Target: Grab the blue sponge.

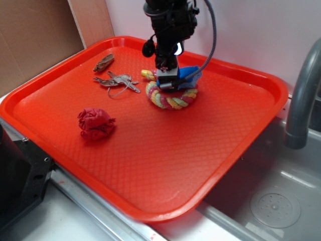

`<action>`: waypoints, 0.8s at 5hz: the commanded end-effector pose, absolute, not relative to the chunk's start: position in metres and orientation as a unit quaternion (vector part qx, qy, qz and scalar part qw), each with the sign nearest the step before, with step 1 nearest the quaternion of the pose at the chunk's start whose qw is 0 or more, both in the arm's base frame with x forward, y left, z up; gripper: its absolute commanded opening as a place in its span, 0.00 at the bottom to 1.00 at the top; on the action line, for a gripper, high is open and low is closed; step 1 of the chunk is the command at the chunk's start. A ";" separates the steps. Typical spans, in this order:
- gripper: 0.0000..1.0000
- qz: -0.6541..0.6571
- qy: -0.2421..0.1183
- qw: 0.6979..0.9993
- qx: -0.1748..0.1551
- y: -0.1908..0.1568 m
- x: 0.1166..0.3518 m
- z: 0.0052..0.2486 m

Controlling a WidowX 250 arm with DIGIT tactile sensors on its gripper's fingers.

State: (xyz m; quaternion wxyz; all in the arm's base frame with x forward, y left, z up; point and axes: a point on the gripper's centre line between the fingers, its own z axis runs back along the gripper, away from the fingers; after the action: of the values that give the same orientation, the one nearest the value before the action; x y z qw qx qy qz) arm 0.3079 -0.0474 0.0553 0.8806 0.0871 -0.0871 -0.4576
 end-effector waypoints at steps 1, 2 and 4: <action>0.96 -0.546 -0.053 0.828 0.114 -0.072 0.322 0.058; 0.26 -0.559 -0.020 0.822 0.108 -0.072 0.325 0.050; 0.17 -0.555 -0.022 0.824 0.114 -0.069 0.330 0.049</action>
State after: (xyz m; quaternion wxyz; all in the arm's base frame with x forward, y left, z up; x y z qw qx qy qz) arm 0.3237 -0.0567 0.0325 0.8270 0.1049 0.0073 -0.5523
